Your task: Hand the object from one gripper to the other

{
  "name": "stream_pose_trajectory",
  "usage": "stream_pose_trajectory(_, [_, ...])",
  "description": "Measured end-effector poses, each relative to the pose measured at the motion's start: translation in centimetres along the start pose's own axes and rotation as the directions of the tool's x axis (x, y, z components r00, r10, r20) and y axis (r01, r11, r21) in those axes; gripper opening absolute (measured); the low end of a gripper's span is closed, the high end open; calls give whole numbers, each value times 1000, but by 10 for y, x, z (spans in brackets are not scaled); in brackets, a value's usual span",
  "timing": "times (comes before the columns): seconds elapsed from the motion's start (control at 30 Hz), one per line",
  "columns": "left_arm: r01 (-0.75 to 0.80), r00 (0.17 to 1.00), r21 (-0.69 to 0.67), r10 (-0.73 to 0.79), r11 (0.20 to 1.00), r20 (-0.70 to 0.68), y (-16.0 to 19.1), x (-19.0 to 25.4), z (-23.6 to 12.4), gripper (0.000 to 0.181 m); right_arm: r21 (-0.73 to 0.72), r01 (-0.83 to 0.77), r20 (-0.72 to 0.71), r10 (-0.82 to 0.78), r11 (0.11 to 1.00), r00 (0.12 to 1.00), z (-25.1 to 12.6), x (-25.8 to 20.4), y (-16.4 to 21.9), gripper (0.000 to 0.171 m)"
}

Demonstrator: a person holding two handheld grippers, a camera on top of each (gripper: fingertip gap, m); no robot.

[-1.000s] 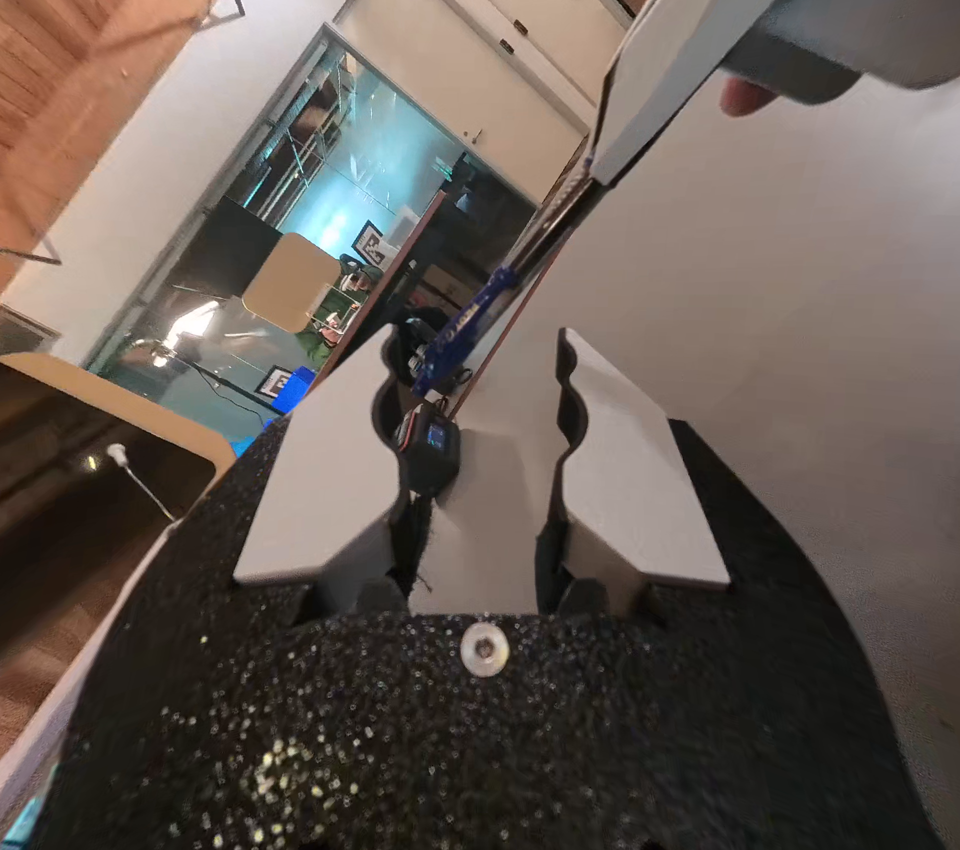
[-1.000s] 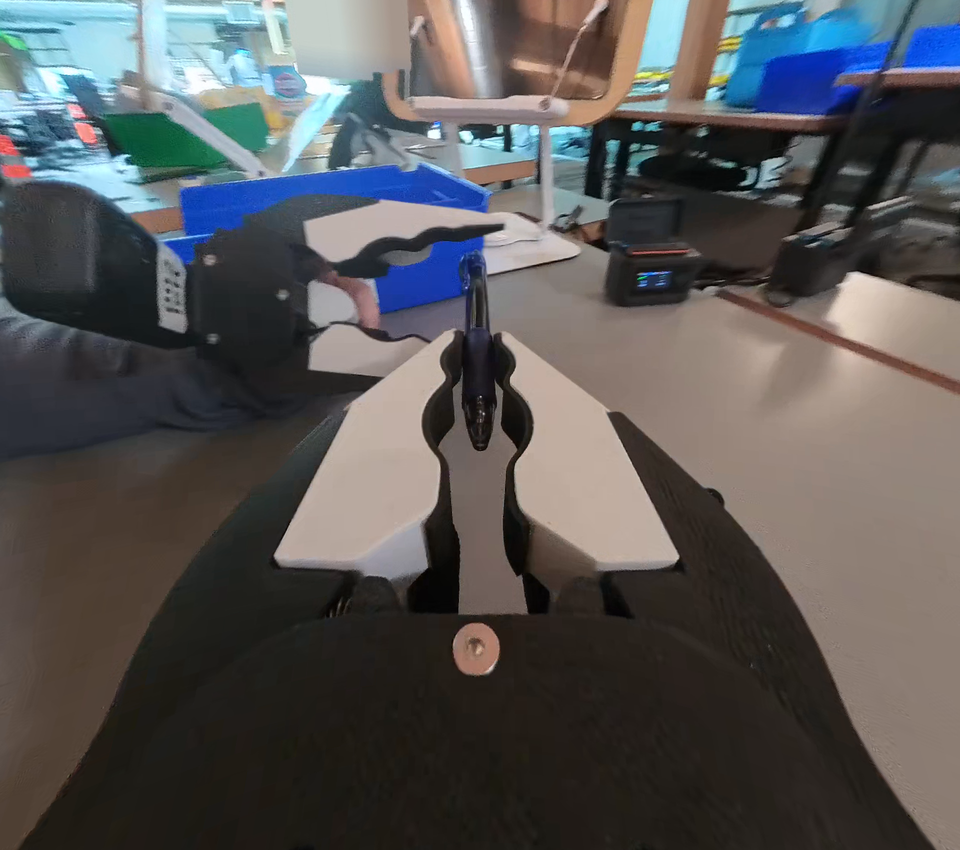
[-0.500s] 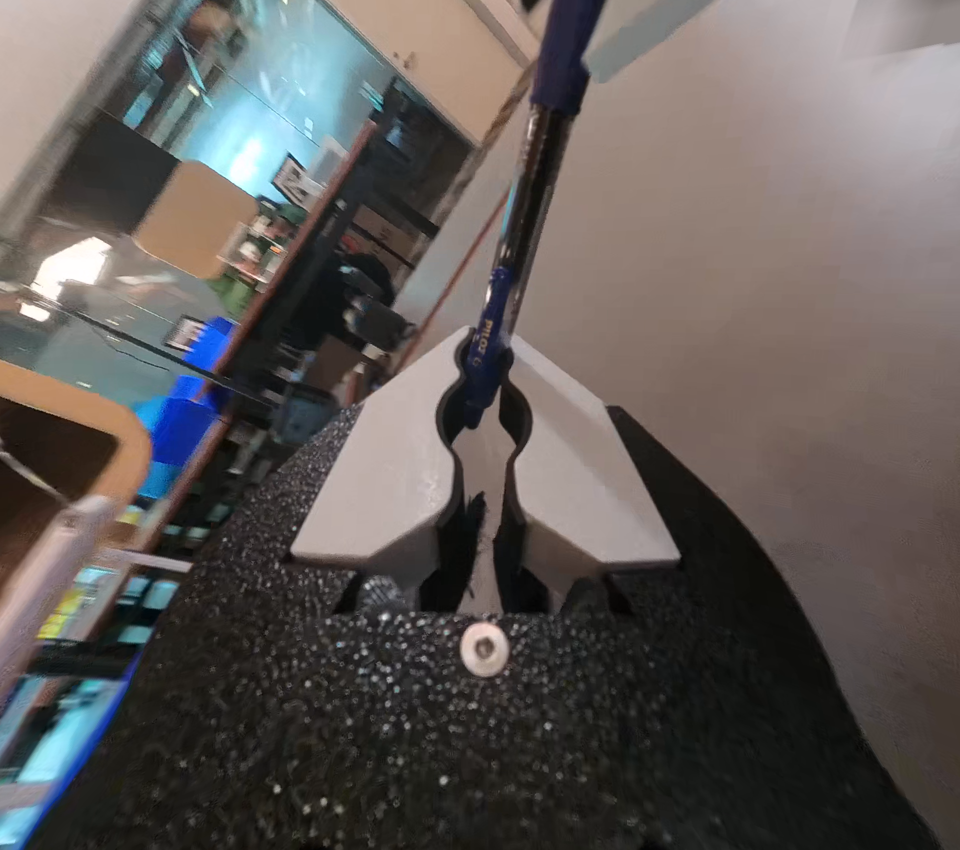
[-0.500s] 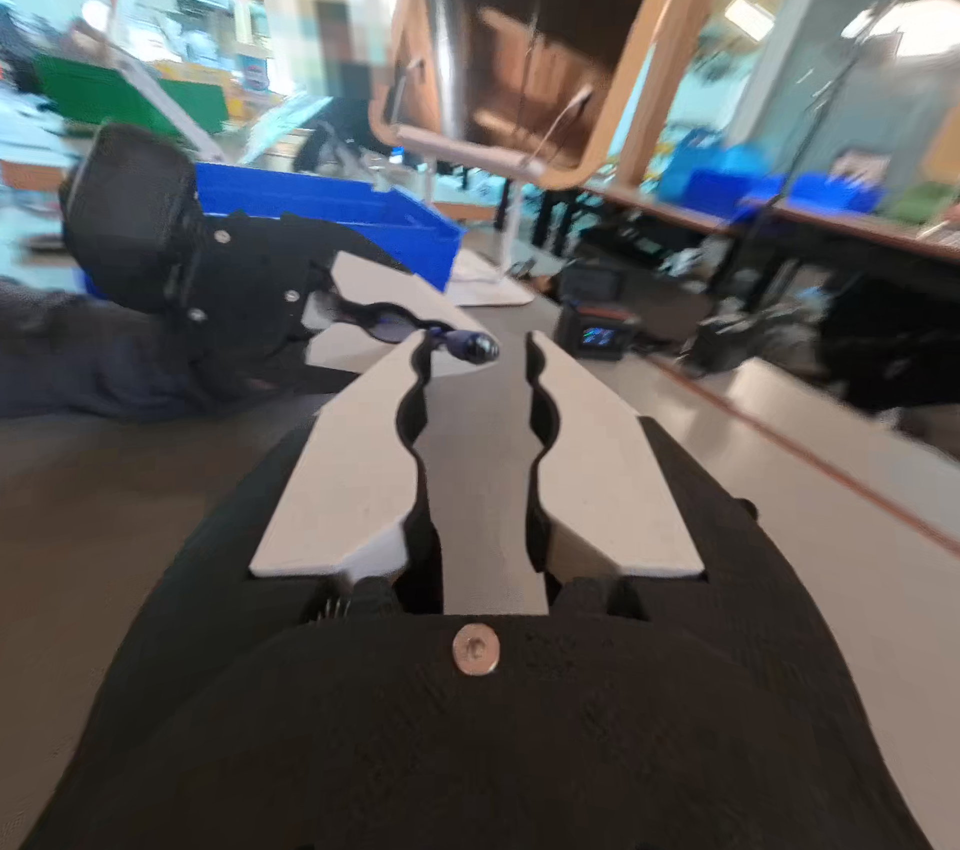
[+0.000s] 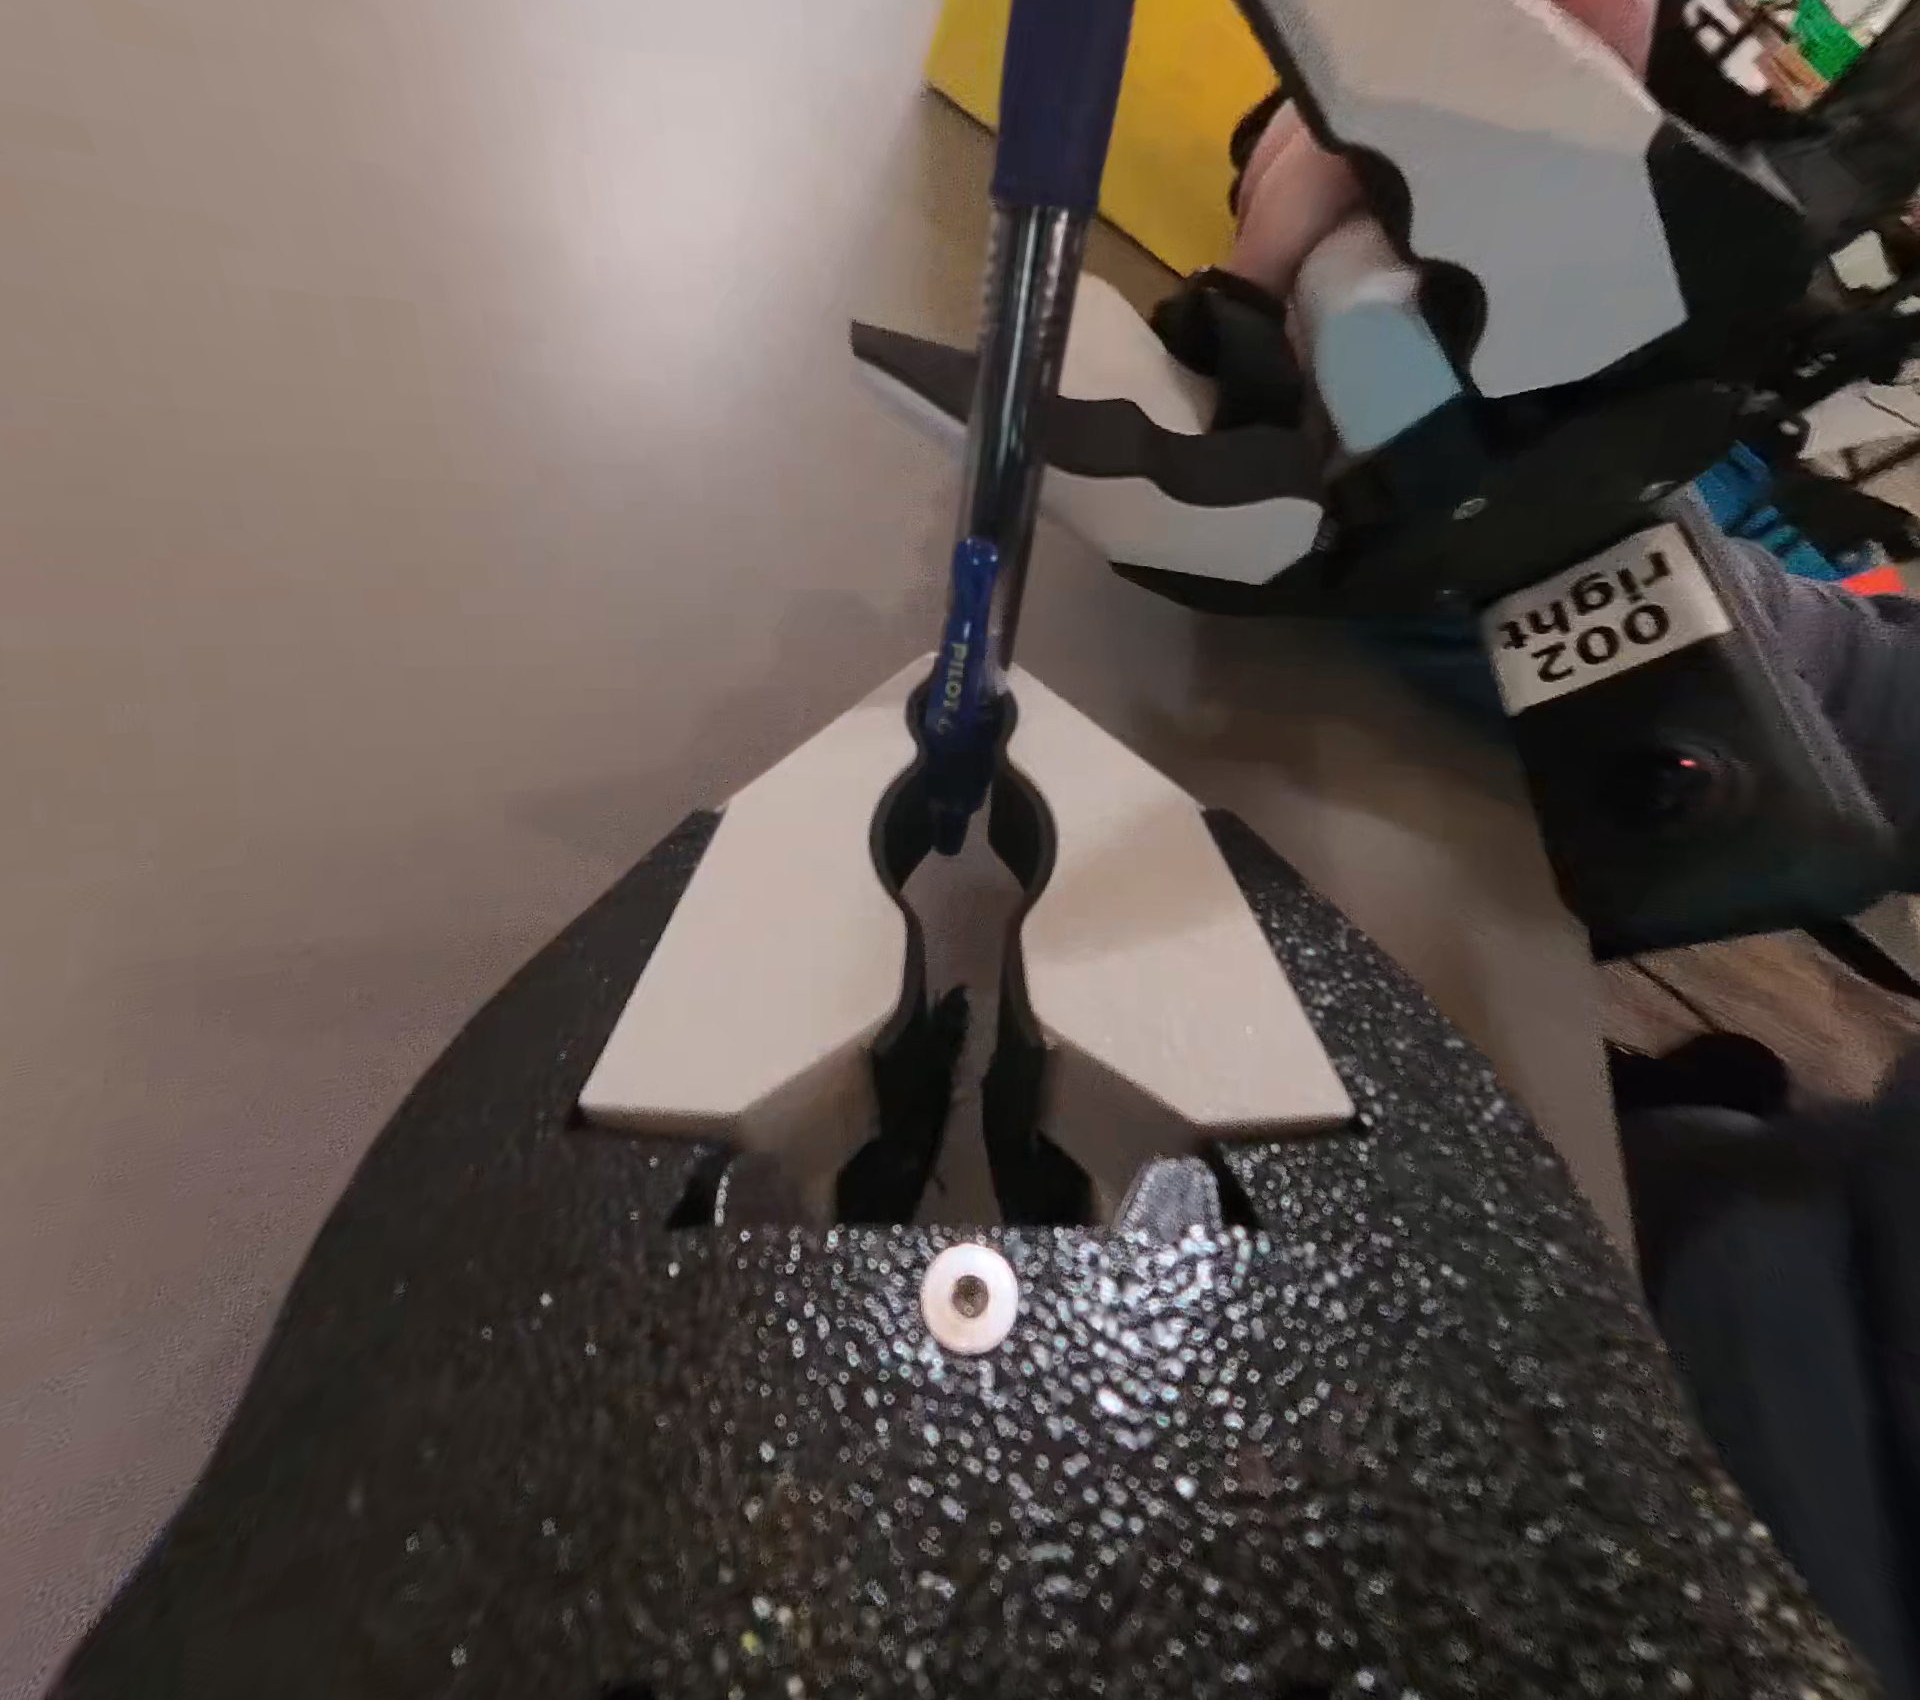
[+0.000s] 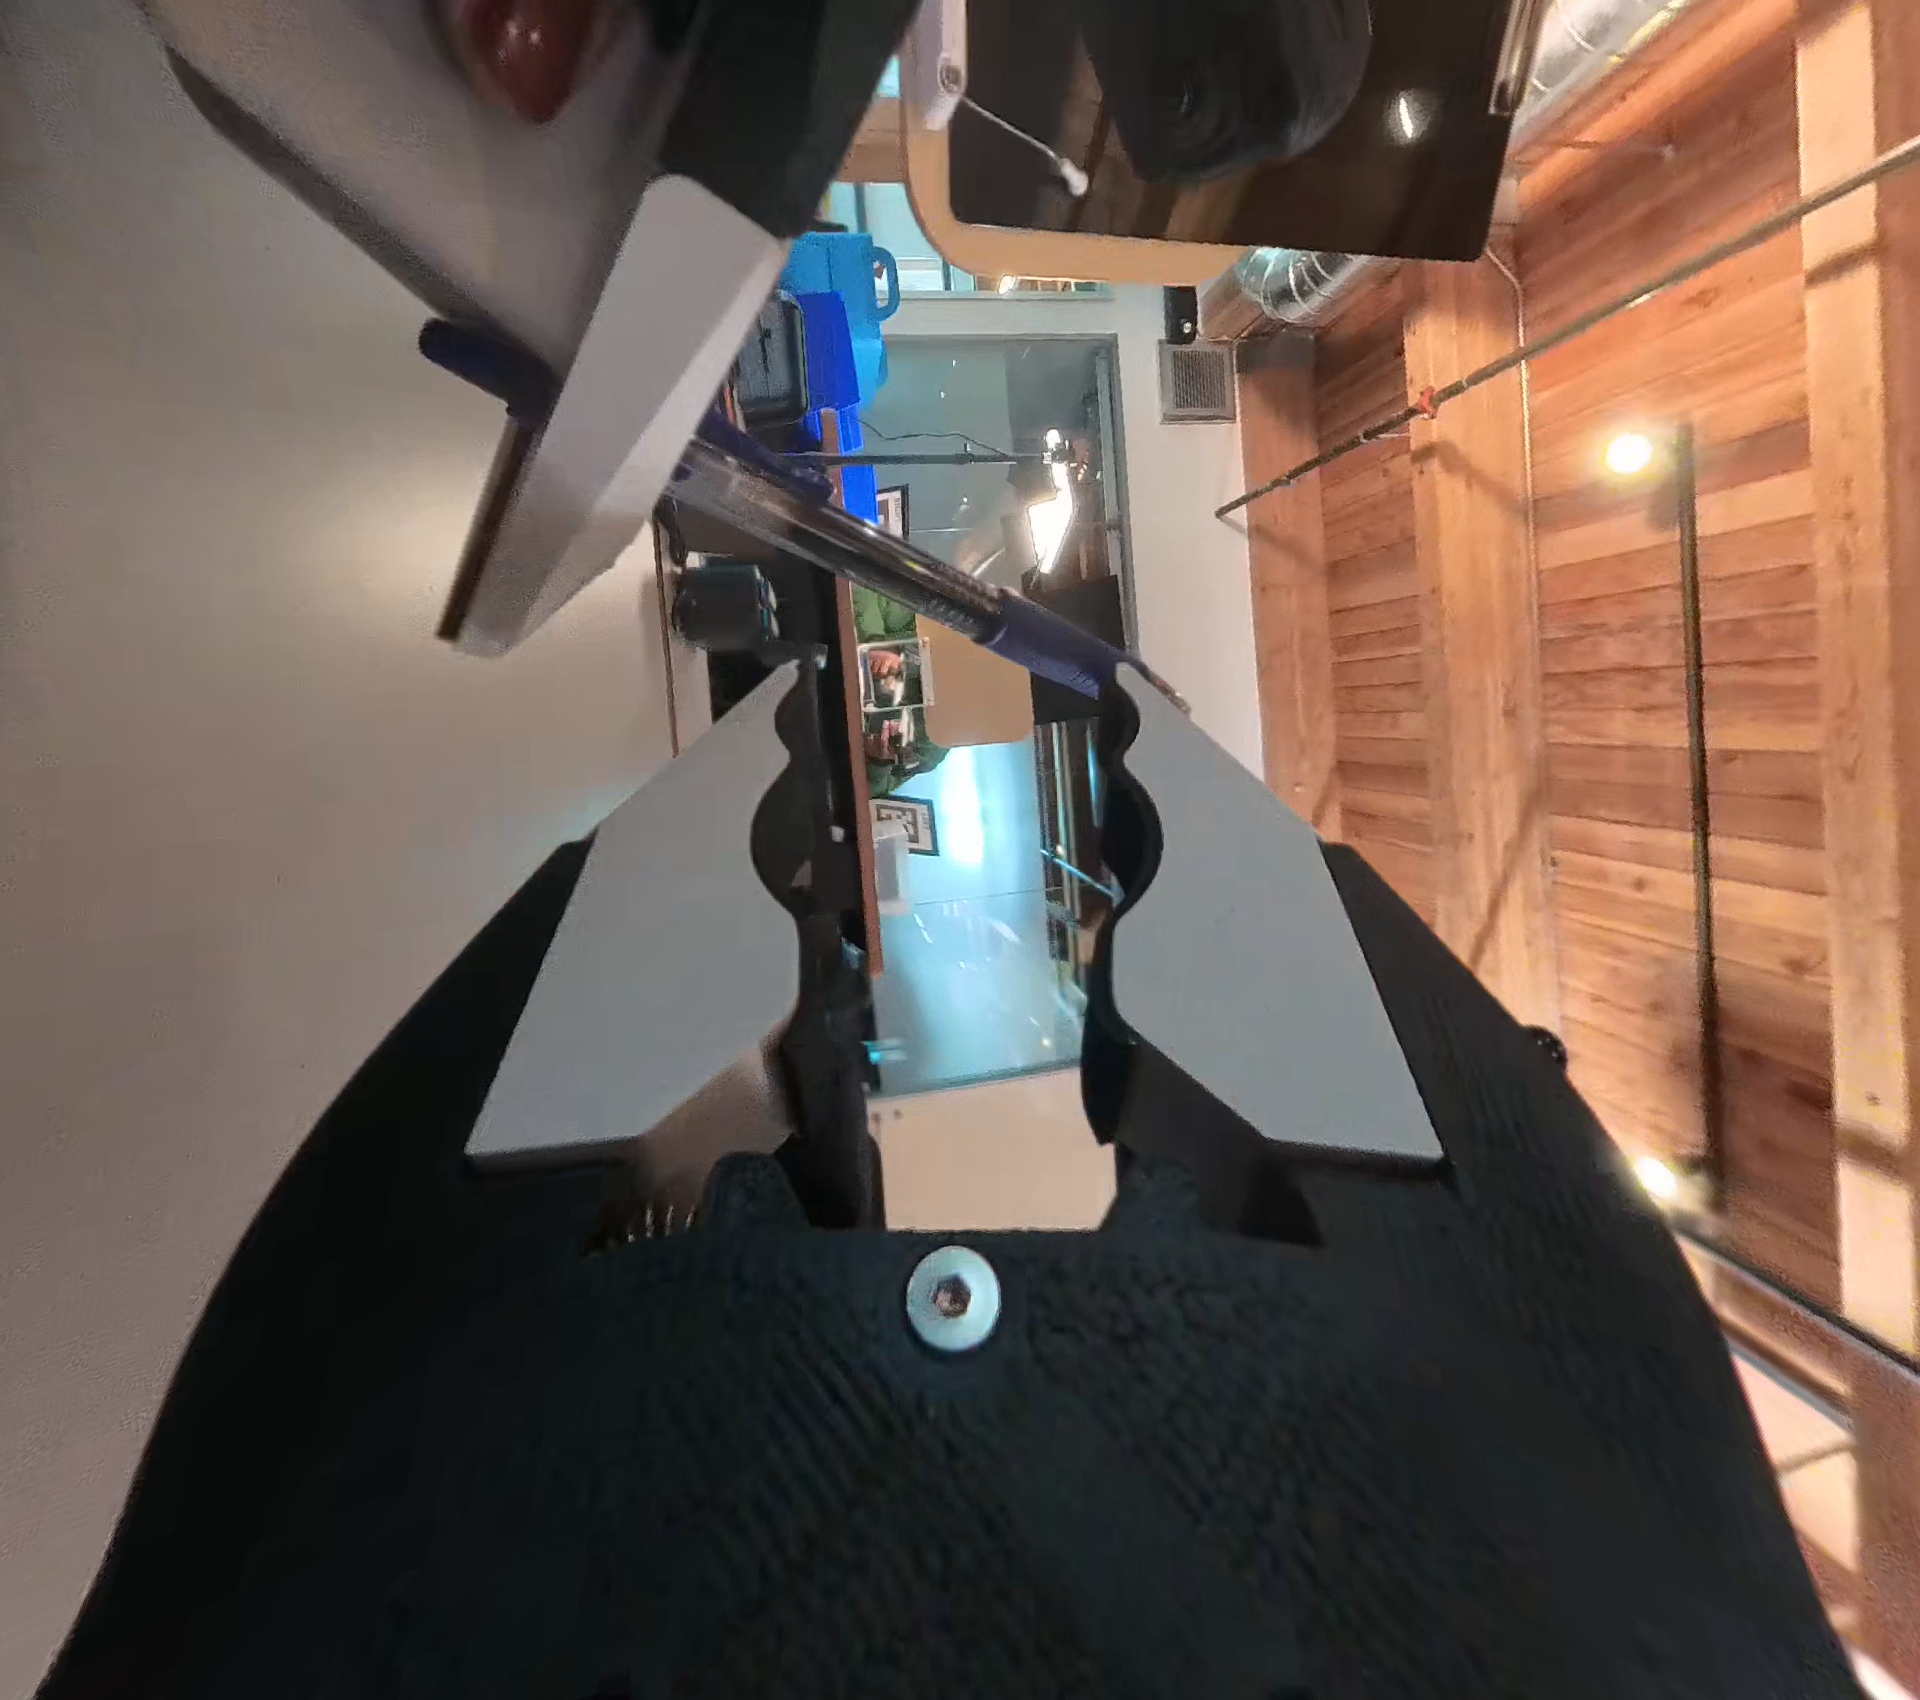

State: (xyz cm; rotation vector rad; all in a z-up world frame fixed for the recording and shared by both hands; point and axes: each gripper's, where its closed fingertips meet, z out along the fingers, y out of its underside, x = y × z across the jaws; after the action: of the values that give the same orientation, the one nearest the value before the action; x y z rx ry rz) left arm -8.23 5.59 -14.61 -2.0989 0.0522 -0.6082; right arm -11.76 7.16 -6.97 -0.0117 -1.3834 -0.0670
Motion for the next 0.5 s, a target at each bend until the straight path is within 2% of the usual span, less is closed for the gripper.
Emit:
stream_pose_trajectory(0.23, [25,994,-113,-36,993,-101,16,20,3,0,33,113,-26,-112,993,993,-2,0,-17,51])
stream_pose_trajectory(0.3, [22,991,-84,-33,996,-130,11,24,2,0,32,112,-11,-112,993,994,-1,-3,-16,30])
stream_pose_trajectory(0.37, [-15,986,-21,11,1000,-166,2,30,-1,0,-1,85,-11,-85,996,996,0,-1,-9,24])
stream_pose_trajectory(0.5, [-78,956,171,123,982,-268,-28,56,-11,25,-80,-107,-37,105,991,994,1,9,13,13])
